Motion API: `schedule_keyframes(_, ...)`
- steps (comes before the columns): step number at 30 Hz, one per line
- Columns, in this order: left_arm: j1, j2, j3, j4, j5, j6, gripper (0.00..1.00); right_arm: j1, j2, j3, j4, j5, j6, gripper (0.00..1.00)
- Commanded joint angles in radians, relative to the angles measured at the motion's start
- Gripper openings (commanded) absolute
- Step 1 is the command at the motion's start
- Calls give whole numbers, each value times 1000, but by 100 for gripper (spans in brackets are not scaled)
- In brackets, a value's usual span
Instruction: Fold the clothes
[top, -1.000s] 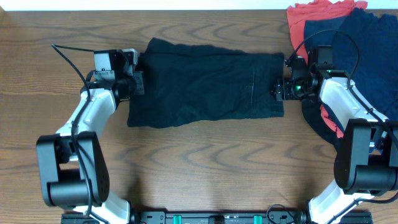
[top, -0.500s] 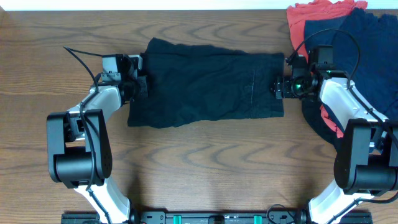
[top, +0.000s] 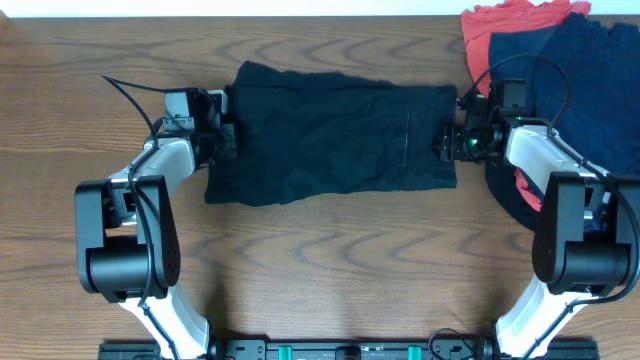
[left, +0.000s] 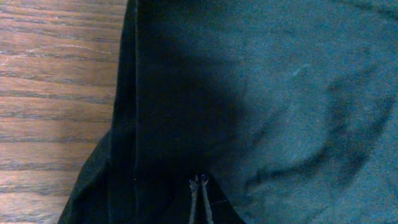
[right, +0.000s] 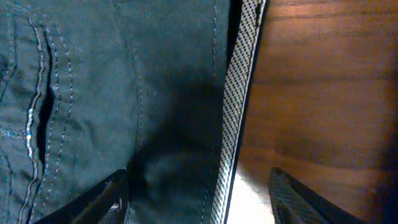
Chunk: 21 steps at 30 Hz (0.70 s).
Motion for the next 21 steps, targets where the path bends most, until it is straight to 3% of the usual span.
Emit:
schedule_keyframes(1, 2, 16, 21, -8, -16, 10, 6, 16, 46, -10, 6, -3, 40, 67)
schedule_keyframes(6, 2, 16, 21, -8, -16, 10, 6, 29, 52, -10, 18, -3, 66, 58)
schedule_keyframes(9, 2, 16, 21, -8, -17, 10, 6, 40, 52, -11, 12, -19, 76, 31)
schedule_keyframes(14, 2, 16, 21, -8, -17, 10, 6, 60, 52, -11, 2, -24, 87, 21)
schedule_keyframes(18, 2, 16, 21, -9, -17, 11, 6, 60, 52, -11, 6, -8, 102, 3)
schedule_keyframes(21, 2, 16, 21, -13, -17, 10, 6, 46, 51, -10, 6, 10, 117, 1)
